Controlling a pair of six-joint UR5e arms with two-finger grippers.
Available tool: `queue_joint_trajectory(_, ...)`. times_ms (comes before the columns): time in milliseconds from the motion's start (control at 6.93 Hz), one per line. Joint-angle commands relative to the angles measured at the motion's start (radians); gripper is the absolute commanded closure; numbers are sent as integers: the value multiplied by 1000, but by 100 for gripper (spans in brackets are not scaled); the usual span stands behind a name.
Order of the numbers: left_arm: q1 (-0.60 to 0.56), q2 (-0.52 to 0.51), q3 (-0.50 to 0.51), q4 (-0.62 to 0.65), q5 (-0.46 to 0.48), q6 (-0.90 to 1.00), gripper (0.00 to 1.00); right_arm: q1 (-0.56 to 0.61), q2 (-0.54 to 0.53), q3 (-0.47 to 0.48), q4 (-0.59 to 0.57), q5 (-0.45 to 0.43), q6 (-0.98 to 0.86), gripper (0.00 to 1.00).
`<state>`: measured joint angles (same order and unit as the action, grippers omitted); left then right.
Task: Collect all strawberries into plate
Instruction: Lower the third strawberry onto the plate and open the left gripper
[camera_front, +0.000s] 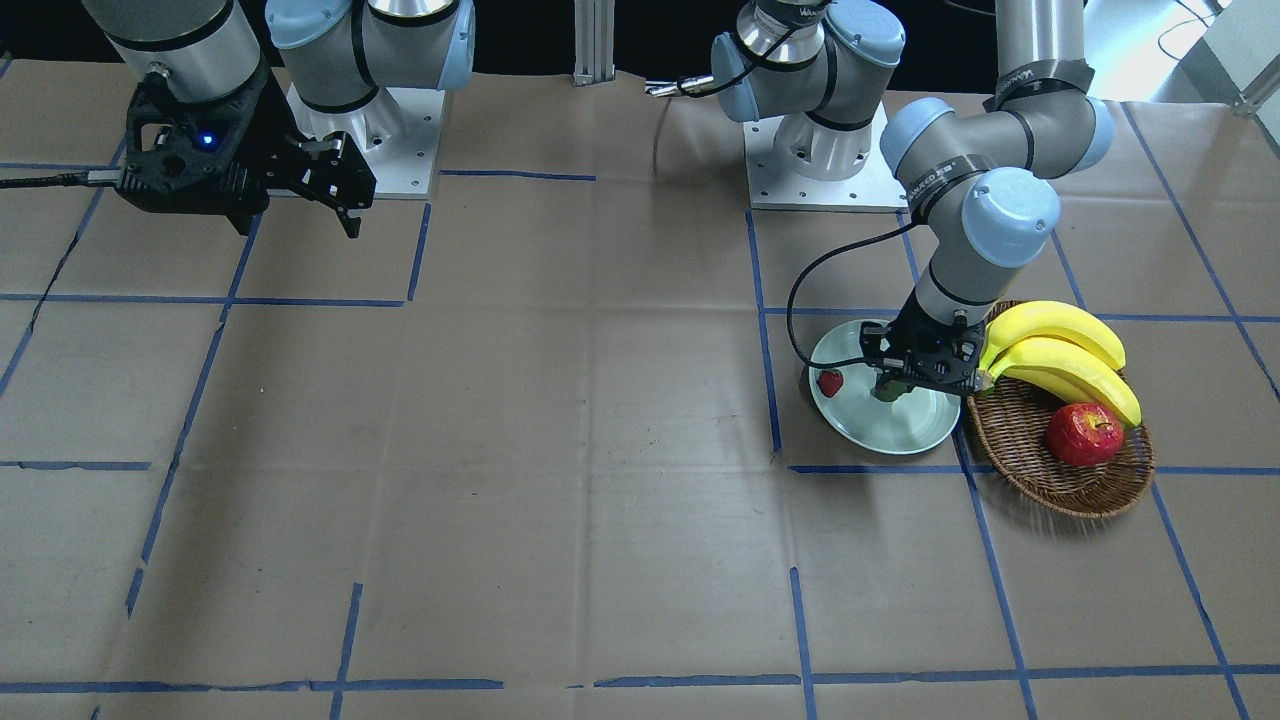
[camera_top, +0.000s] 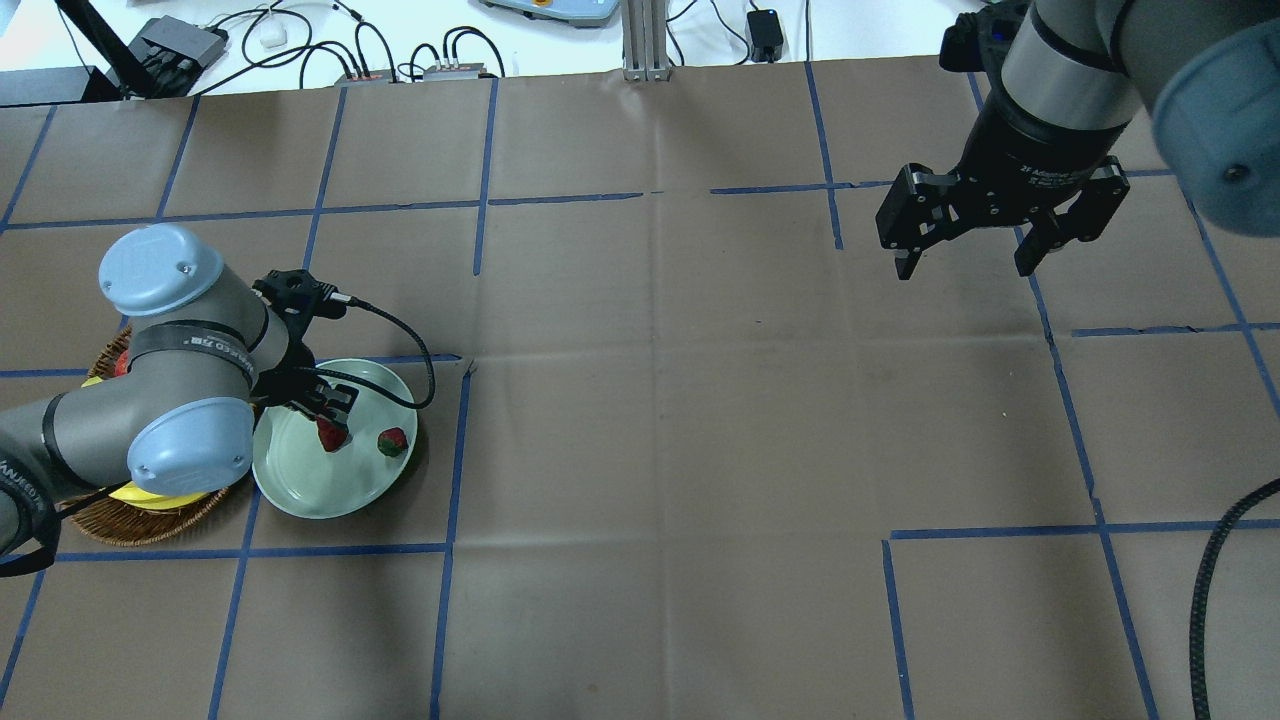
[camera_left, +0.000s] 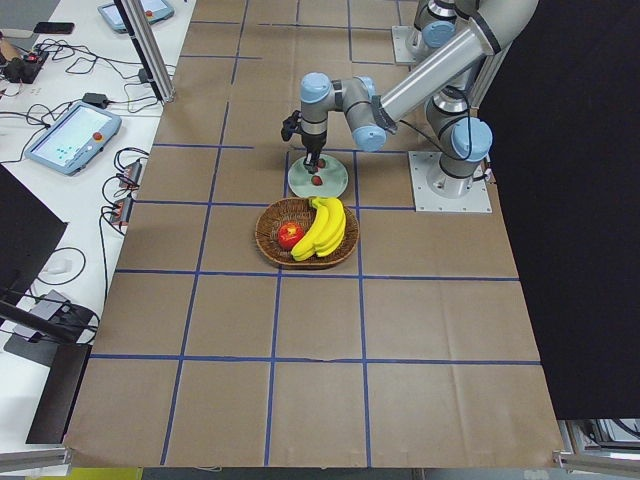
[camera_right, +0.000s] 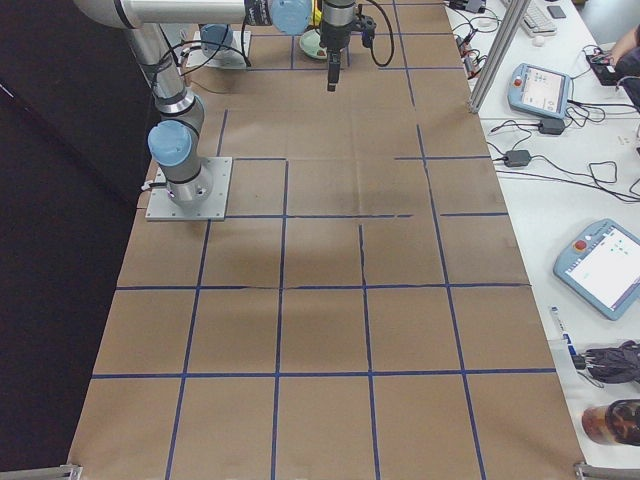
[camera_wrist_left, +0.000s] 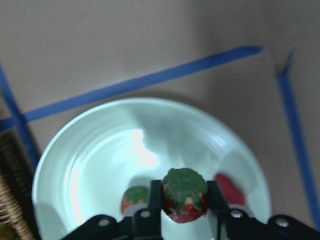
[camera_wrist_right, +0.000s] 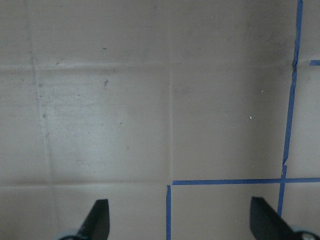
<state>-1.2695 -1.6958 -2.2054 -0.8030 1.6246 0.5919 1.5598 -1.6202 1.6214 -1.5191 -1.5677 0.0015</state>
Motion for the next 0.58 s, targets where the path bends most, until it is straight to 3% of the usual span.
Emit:
queue_joint_trajectory(0, 29, -10, -11, 18, 3, 43, 16, -1, 0, 0, 2, 0, 0, 0)
queue_joint_trajectory(144, 29, -8, -11, 16, 3, 40, 6, -3, -1, 2, 2, -11, -2, 0)
queue_joint_trajectory(433, 21, 16, 19, -40, 36, -4, 1, -1, 0, 2, -1, -22, 0, 0)
